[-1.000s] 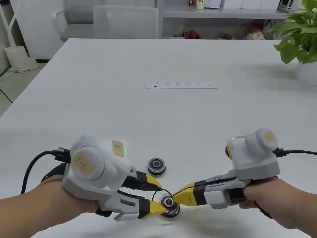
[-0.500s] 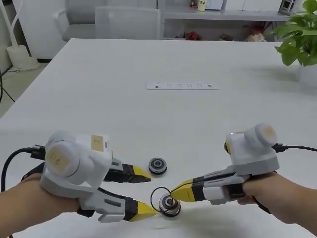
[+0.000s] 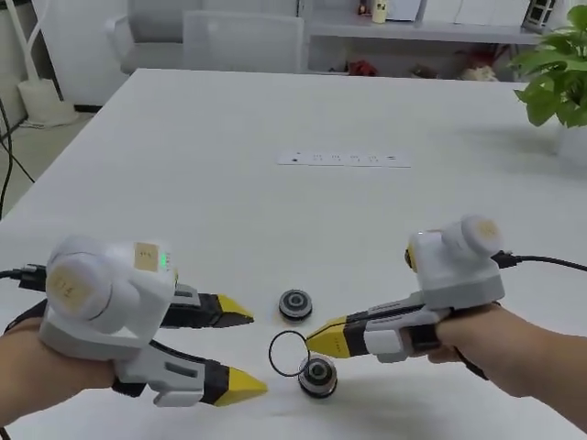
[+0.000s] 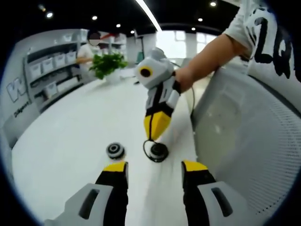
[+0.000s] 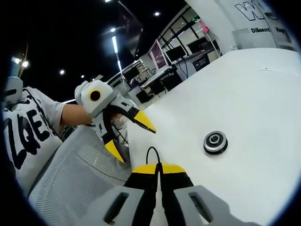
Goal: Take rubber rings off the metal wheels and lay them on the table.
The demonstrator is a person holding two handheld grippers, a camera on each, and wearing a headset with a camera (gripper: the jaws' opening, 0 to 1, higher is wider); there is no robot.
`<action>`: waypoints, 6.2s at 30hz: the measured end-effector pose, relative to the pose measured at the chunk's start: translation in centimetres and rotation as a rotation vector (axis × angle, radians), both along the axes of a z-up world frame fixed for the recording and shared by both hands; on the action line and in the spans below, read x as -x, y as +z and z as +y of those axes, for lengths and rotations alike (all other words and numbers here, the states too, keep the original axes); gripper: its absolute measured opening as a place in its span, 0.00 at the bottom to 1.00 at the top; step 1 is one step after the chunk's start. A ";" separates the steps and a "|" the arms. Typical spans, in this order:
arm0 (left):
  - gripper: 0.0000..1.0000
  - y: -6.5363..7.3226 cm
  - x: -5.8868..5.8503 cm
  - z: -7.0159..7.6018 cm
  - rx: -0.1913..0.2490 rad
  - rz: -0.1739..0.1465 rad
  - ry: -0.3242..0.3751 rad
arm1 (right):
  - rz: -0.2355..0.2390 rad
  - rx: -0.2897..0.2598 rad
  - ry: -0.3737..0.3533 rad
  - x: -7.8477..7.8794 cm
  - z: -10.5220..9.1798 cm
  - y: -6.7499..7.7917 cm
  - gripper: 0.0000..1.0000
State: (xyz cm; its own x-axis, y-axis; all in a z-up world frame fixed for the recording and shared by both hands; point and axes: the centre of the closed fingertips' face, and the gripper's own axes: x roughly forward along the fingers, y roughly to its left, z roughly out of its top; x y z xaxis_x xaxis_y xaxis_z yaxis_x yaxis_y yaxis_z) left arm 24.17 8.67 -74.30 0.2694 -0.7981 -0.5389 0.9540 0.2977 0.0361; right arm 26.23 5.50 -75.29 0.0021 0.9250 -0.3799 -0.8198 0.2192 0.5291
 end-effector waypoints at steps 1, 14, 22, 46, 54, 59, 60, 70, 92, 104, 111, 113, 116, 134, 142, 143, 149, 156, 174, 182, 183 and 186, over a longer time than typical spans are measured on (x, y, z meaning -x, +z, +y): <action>0.46 0.0 0.0 0.2 0.000 -0.001 0.004 | -0.005 0.008 0.004 0.0 0.2 -0.1 0.00; 0.47 -0.1 0.1 1.9 -0.002 0.002 0.049 | -0.031 0.070 0.038 0.0 2.5 -1.6 0.00; 0.47 -0.3 -0.1 2.7 -0.008 0.006 0.071 | -0.048 0.104 0.033 -0.2 3.3 -2.7 0.00; 0.47 -0.7 -0.2 3.1 -0.017 0.016 0.085 | -0.080 0.144 0.019 -0.4 3.7 -4.1 0.04; 0.47 -0.6 -0.3 3.1 -0.017 0.015 0.084 | -0.102 0.144 0.014 -0.7 3.5 -3.6 0.09; 0.47 -0.4 -0.4 2.9 -0.017 0.013 0.081 | -0.118 0.136 0.005 -1.1 3.4 -3.0 0.13; 0.47 -0.4 -0.5 2.9 -0.016 0.012 0.080 | -0.119 0.133 0.005 -1.1 3.4 -2.9 0.13; 0.47 0.4 -1.0 2.0 -0.016 -0.003 0.060 | -0.151 0.113 0.000 -1.4 2.7 -1.3 0.18; 0.47 1.3 -1.6 0.3 -0.019 -0.019 0.025 | -0.185 0.108 -0.013 -1.4 -0.5 0.2 0.22; 0.46 1.3 -2.0 -1.2 -0.013 -0.017 0.004 | -0.192 0.121 -0.039 -1.6 -3.3 -0.2 0.22; 0.46 0.8 -2.3 -2.2 -0.013 -0.007 -0.011 | -0.190 0.130 -0.046 -1.3 -4.6 -0.9 0.23; 0.46 0.8 -2.3 -2.4 -0.011 -0.005 -0.015 | -0.192 0.133 -0.045 -1.2 -4.7 -1.1 0.23; 0.46 0.6 -2.4 -3.0 -0.008 -0.001 -0.021 | -0.196 0.137 -0.040 -1.0 -4.9 -1.3 0.24; 0.44 -1.0 -2.4 -4.8 -0.008 0.042 -0.041 | -0.254 0.157 0.041 0.0 -4.7 -3.2 0.26; 0.43 -2.2 -1.9 -5.5 -0.025 0.066 -0.059 | -0.268 0.180 0.075 0.5 -4.8 -4.1 0.26; 0.42 -2.3 -1.8 -5.6 -0.028 0.068 -0.064 | -0.273 0.186 0.084 0.6 -4.8 -4.3 0.26; 0.41 -3.2 -1.5 -5.9 -0.045 0.084 -0.077 | -0.287 0.205 0.104 0.8 -4.9 -5.0 0.24; 0.38 -3.8 -1.1 -6.4 -0.057 0.092 -0.090 | -0.296 0.200 0.115 0.9 -4.6 -5.2 0.23; 0.20 -4.5 -1.3 -6.9 -0.054 0.095 -0.074 | -0.299 0.194 0.110 1.0 -4.2 -5.3 0.22; 0.17 -5.0 -1.2 -6.7 -0.073 0.087 -0.076 | -0.299 0.193 0.110 1.0 -4.1 -5.4 0.22; 0.17 -5.0 -1.3 -6.7 -0.071 0.084 -0.075 | -0.299 0.192 0.109 1.0 -4.1 -5.4 0.22; 0.16 -4.9 -1.3 -6.7 -0.072 0.078 -0.072 | -0.302 0.192 0.109 1.0 -4.0 -5.4 0.21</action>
